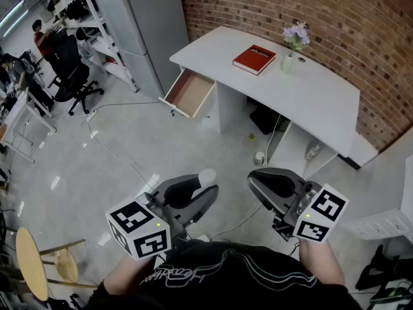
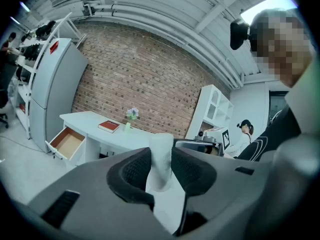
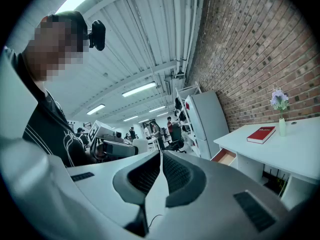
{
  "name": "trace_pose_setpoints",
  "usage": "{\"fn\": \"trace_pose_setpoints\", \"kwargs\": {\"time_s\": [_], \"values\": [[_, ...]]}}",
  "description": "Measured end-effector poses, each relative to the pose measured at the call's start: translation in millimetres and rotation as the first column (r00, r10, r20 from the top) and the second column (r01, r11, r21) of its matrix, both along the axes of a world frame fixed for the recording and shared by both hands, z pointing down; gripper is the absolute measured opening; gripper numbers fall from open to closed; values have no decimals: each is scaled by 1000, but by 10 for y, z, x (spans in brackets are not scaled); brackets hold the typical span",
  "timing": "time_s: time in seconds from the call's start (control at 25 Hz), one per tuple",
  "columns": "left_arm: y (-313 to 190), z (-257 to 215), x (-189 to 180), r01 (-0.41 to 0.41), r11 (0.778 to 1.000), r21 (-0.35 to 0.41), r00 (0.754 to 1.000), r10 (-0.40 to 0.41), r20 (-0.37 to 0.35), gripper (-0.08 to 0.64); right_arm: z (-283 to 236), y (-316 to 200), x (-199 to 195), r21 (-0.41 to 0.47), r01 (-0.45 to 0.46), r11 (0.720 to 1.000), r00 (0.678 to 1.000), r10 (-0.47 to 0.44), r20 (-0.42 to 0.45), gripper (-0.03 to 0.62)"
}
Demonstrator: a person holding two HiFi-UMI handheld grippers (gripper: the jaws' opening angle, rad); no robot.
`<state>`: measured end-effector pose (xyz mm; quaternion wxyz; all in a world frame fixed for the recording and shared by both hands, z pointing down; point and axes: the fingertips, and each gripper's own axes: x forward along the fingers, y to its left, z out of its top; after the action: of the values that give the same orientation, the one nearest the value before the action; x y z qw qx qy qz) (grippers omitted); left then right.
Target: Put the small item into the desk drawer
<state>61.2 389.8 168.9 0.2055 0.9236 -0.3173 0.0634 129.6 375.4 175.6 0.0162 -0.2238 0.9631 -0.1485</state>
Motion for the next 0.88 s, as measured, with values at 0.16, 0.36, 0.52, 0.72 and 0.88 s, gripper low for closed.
{"fn": "trace_pose_setpoints", "kwargs": {"time_s": [0.16, 0.36, 0.52, 0.72, 0.88], "values": [[15, -25, 1, 1, 1000, 2, 1000, -1, 2, 140, -20, 11, 1, 6, 2, 1000, 1000, -2, 5, 51], [61, -54, -118, 28, 1000, 15, 1000, -28, 6, 140, -26, 52, -111, 7, 17, 1000, 1000, -17, 5, 51], [37, -44, -227, 57, 998, 9, 998, -57, -2, 140, -17, -14, -180, -15, 11, 1000, 1000, -10, 20, 51], [-7, -30, -306, 82, 997, 4, 997, -82, -6, 140, -52, -47, -242, 1, 16, 1000, 1000, -16, 21, 51], [-59, -22, -335, 87, 996, 0, 996, -87, 2, 140, -11, -98, -201, -8, 7, 1000, 1000, -7, 24, 51]]}}
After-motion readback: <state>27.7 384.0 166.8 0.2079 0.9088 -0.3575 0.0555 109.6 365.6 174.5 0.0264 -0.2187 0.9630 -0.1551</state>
